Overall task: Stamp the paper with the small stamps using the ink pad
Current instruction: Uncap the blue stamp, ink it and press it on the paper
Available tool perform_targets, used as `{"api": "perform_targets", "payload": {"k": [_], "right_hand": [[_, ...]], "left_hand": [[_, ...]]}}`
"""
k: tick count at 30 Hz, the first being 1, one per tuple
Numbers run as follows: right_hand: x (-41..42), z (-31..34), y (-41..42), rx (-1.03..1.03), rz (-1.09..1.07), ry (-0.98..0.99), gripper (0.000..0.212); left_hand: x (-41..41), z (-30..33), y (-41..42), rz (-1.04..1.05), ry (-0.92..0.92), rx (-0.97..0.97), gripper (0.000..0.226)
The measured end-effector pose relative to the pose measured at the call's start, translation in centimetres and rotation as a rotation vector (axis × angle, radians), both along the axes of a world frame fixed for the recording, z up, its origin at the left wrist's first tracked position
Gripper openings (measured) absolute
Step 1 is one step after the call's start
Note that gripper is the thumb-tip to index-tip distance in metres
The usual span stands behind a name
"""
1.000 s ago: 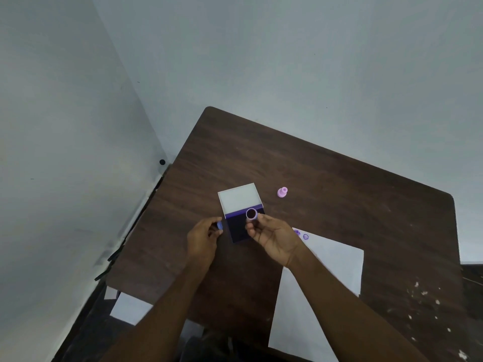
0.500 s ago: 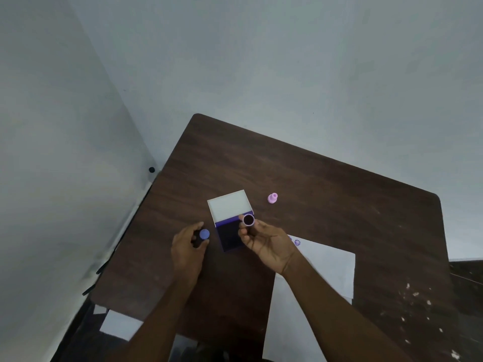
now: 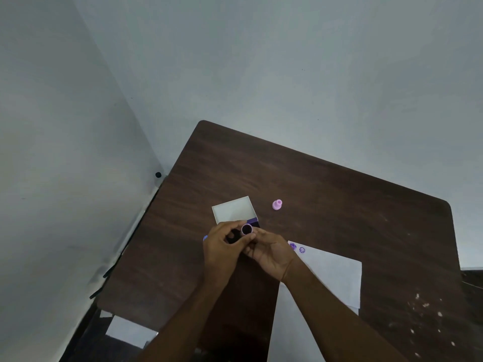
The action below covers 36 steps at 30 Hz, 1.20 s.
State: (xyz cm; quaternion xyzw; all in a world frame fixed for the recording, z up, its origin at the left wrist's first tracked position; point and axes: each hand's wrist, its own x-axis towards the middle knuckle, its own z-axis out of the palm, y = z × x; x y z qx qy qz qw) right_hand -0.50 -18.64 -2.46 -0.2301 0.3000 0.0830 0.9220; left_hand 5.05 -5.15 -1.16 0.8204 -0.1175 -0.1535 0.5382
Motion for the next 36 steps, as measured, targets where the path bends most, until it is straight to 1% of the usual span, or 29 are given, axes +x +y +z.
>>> {"api": "perform_targets", "payload": {"k": [6, 10, 11, 12, 15, 17, 18, 19, 23, 24, 27, 28, 30, 33, 36], "right_hand": [[-0.2, -0.5, -0.3, -0.041, 0.047, 0.032, 0.039], [0.1, -0.5, -0.7, -0.203, 0.115, 0.085, 0.031], [0.2, -0.5, -0.7, -0.299, 0.131, 0.119, 0.028], [0.3, -0.6, -0.5, -0.441, 0.156, 0.159, 0.024], [0.8, -1.2, 0.5, -1.052, 0.298, 0.274, 0.017], [1.4, -1.9, 1.3, -1.412, 0.439, 0.327, 0.017], [1.9, -2.2, 1.6, -1.512, 0.511, 0.358, 0.018], [2.4, -2.5, 1.8, -1.559, 0.582, 0.385, 0.022], [3.4, -3.3, 2.8, -1.563, 0.814, 0.44, 0.043], [3.3, -3.4, 3.0, -1.6, 0.837, 0.415, 0.044], [2.7, -3.6, 3.5, -1.8, 0.852, 0.253, 0.042], [2.5, -3.6, 3.6, -1.858, 0.888, 0.215, 0.043], [2.4, -3.6, 3.7, -1.943, 0.98, 0.169, 0.049], [2.0, -3.5, 3.9, -2.061, 1.022, 0.093, 0.052], [2.0, -3.4, 4.1, -2.123, 1.099, 0.064, 0.056]], "left_hand": [[0.5, -0.6, 0.3, -0.036, 0.012, 0.025, 0.038], [1.0, -1.4, 1.1, -0.089, -0.05, 0.106, 0.04], [1.2, -1.8, 1.4, -0.104, -0.051, 0.141, 0.044], [1.3, -2.2, 1.8, -0.104, -0.035, 0.175, 0.05], [1.2, -3.6, 3.2, -0.11, -0.003, 0.263, 0.072], [1.1, -4.5, 3.6, -0.192, -0.077, 0.438, 0.085], [1.1, -4.7, 3.7, -0.23, -0.114, 0.512, 0.09], [1.1, -4.9, 3.6, -0.257, -0.141, 0.561, 0.093], [0.9, -5.4, 3.2, -0.296, -0.202, 0.635, 0.095], [0.9, -5.4, 3.2, -0.289, -0.193, 0.634, 0.095], [1.0, -5.5, 3.1, -0.267, -0.197, 0.626, 0.091], [1.1, -5.5, 3.1, -0.266, -0.205, 0.628, 0.09], [1.2, -5.4, 3.1, -0.268, -0.212, 0.635, 0.089], [1.3, -5.3, 3.2, -0.278, -0.218, 0.659, 0.089], [1.4, -5.3, 3.2, -0.282, -0.208, 0.667, 0.088]]}}
